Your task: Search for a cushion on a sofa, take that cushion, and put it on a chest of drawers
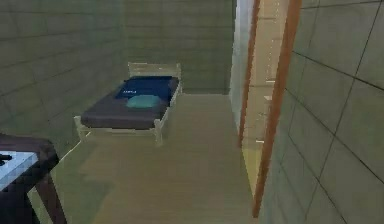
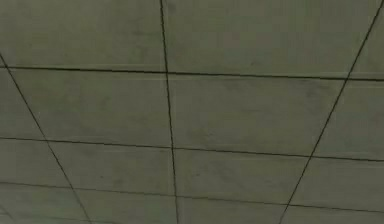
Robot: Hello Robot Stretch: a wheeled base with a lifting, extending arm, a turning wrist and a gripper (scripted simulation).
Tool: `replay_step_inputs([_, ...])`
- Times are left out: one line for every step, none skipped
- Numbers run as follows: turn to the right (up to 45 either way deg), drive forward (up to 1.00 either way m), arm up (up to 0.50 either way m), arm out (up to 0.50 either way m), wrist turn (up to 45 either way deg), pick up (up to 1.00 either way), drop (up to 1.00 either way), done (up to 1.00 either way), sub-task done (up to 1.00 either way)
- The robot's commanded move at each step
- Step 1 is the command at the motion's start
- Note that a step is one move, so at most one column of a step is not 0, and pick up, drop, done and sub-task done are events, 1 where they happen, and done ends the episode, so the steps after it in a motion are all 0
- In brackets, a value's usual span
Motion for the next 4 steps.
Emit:
replay_step_inputs([0.0, 1.00, 0.00, 0.00, 0.0, 0.00, 0.00, 0.00, 0.00])
replay_step_inputs([0.0, 0.50, 0.00, 0.00, 0.0, 0.00, 0.00, 0.00, 0.00])
replay_step_inputs([45.0, 0.00, 0.00, 0.00, 0.0, 0.00, 0.00, 0.00, 0.00])
replay_step_inputs([30.0, 0.00, 0.00, 0.00, 0.0, 0.00, 0.00, 0.00, 0.00])
